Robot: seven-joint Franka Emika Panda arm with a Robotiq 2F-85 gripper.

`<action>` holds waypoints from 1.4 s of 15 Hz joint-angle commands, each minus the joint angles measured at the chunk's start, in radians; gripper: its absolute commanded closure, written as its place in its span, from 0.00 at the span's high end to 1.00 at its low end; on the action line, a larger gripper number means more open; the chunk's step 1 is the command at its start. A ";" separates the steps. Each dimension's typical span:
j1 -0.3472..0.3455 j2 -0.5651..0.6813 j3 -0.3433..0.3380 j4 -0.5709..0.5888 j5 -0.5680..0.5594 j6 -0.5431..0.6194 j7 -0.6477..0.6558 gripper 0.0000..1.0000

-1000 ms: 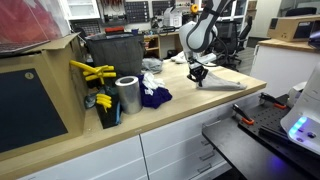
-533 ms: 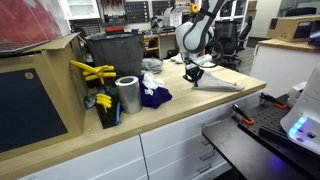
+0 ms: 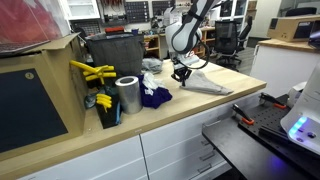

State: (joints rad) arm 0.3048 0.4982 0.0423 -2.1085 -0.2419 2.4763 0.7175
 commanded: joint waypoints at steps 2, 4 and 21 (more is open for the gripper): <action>0.038 0.081 -0.016 0.130 0.025 0.005 0.003 0.00; 0.042 0.103 -0.025 0.166 0.025 0.001 0.003 0.00; 0.035 0.143 -0.196 0.216 -0.027 -0.004 0.040 0.00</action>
State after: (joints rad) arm 0.3353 0.6164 -0.1262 -1.9208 -0.2485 2.4763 0.7182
